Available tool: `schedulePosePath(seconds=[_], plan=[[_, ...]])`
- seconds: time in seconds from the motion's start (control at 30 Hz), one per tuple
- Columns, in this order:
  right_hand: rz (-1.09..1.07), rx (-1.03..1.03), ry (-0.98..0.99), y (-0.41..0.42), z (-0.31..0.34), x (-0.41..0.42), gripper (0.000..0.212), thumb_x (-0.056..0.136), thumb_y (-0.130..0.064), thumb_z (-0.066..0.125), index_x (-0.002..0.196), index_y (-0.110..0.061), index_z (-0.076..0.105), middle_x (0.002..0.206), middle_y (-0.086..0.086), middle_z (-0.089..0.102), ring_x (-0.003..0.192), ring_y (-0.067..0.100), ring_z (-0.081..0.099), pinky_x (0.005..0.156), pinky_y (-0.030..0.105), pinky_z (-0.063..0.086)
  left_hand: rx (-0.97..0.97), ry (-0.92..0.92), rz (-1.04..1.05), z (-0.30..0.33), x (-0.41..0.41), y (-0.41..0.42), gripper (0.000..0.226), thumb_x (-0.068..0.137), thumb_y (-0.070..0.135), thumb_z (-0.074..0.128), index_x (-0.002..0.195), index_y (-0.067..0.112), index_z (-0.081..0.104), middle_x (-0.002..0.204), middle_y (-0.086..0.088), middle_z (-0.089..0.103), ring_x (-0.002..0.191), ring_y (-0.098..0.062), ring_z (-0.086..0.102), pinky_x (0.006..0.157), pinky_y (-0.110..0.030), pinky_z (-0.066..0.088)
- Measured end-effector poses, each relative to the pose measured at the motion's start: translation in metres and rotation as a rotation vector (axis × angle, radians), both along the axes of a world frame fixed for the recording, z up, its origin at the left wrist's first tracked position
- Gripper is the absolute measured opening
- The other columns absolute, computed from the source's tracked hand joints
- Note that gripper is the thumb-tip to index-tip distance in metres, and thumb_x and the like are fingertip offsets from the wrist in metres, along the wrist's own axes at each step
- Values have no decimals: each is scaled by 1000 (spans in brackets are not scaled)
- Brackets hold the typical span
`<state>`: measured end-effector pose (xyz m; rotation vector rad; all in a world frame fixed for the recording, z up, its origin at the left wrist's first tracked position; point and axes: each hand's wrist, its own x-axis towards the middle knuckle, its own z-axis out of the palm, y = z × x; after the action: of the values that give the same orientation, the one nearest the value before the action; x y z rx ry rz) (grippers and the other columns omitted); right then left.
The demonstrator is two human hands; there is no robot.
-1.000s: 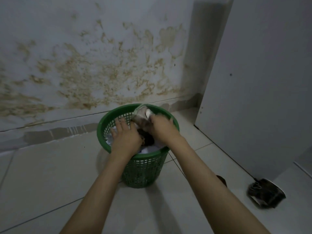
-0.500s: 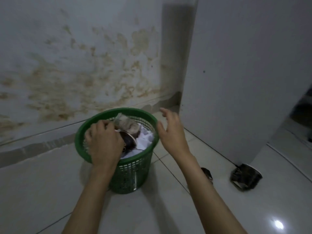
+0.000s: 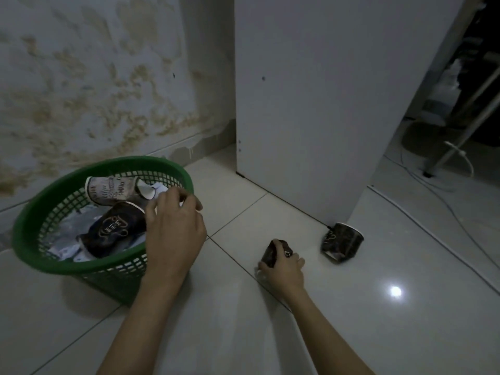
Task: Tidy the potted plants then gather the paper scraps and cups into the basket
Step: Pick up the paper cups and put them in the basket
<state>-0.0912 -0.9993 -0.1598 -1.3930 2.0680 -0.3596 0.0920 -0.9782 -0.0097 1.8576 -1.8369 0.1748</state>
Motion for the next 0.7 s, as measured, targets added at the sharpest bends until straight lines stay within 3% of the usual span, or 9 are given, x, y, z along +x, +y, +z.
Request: schedulePosePath(seconds=[0.13, 0.2, 0.27, 0.4, 0.53, 0.6, 0.7], plan=[[-48, -18, -40, -5, -2, 6, 80, 83, -38, 63, 145, -33, 13, 138, 21, 29, 124, 37, 31, 100, 44, 37, 8, -14, 4, -1, 2, -1, 12, 82, 1, 56, 90, 3, 65, 100, -15, 56, 96, -32, 53, 95, -46, 36], [-118, 10, -169, -8, 2, 4, 91, 80, -31, 68, 147, -27, 7, 139, 20, 32, 124, 38, 38, 100, 42, 37, 13, -33, -14, -1, 3, 0, 12, 82, 1, 56, 90, 3, 65, 102, -14, 55, 99, -31, 53, 96, -45, 35], [-202, 1, -367, -10, 14, 3, 82, 81, -18, 67, 146, -17, 17, 139, 19, 40, 122, 36, 45, 99, 39, 40, 10, -39, -13, 0, 5, 3, 15, 84, 3, 55, 94, 6, 65, 106, -12, 56, 104, -29, 52, 99, -42, 32], [-249, -268, -658, -19, 78, 13, 47, 84, -6, 62, 127, -10, 46, 128, 15, 52, 109, 27, 52, 88, 33, 44, -24, -30, 101, 2, 12, 11, 19, 88, 13, 52, 104, 8, 61, 107, -13, 59, 103, -30, 54, 99, -44, 34], [64, -661, -917, -18, 175, 55, 48, 81, -10, 67, 121, -26, 45, 116, 0, 58, 97, 14, 60, 82, 25, 54, -54, 44, 281, 12, 37, 14, 24, 92, 17, 47, 108, 5, 59, 107, -16, 60, 103, -32, 54, 96, -46, 36], [303, -871, -797, -13, 209, 87, 49, 78, -8, 69, 117, -27, 47, 111, -1, 61, 97, 12, 61, 83, 24, 54, -59, 109, 372, 18, 55, 10, 24, 91, 12, 46, 109, 2, 57, 110, -20, 58, 105, -33, 52, 96, -46, 35], [649, -1026, -227, -11, 219, 136, 50, 79, -2, 62, 125, -18, 48, 110, 11, 62, 100, 24, 58, 84, 34, 48, -15, 178, 452, 21, 75, 7, 27, 90, 4, 44, 115, -3, 51, 116, -25, 52, 111, -37, 47, 93, -48, 35]])
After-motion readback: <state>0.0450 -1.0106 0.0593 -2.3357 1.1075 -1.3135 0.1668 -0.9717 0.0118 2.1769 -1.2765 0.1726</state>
